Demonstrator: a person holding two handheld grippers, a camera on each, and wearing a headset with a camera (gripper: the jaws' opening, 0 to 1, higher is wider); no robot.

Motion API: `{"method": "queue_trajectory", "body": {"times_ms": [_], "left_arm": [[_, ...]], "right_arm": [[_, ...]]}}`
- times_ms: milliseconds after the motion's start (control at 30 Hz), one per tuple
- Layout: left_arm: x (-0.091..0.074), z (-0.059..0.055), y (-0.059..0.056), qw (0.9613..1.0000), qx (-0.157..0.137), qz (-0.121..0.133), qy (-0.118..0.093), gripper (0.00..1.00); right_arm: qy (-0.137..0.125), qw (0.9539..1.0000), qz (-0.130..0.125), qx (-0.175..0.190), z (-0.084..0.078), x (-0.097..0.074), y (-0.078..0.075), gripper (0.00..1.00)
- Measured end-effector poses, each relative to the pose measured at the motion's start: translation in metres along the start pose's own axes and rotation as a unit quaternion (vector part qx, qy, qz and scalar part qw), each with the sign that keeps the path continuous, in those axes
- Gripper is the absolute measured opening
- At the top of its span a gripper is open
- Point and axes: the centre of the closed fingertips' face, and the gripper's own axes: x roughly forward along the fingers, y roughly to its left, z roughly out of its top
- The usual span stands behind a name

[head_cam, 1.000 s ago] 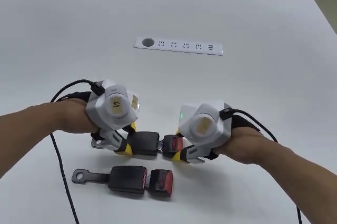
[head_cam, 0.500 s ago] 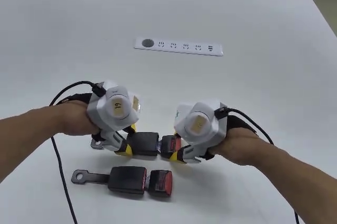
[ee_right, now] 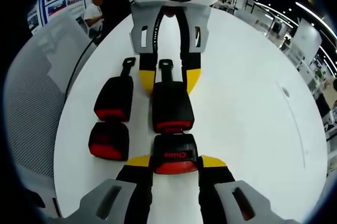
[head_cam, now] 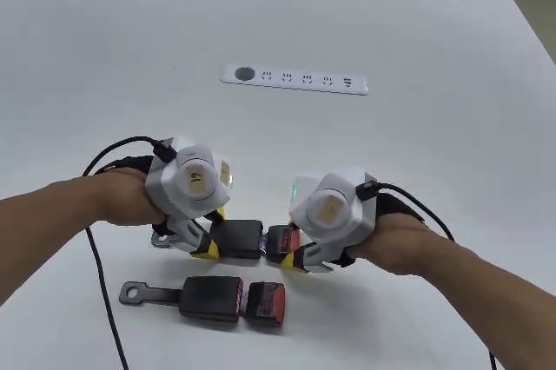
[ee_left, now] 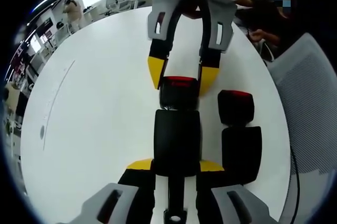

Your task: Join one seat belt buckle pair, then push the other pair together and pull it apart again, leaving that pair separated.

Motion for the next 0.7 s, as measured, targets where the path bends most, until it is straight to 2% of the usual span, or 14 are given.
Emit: {"method": "queue_trajectory", "body": {"times_ms": [200, 533, 700], "left_arm": [[0.001, 0.000, -0.001, 1.0000, 0.006, -0.001, 0.007, 0.30], [0.003, -0.002, 0.001, 0.9999, -0.014, -0.007, 0.005, 0.31], [0.004, -0.003, -0.001, 0.9997, -0.007, -0.010, 0.019, 0.32]], "right_arm": [[0.005, 1.0000, 0.001, -0.005, -0.005, -0.002, 0.001, 0.29], [0.001, 1.0000, 0.001, -0.008, -0.014, -0.007, -0.003, 0.30], [-0.003, 0.9999, 0.003, -0.010, -0.014, -0.007, -0.003, 0.30]]}}
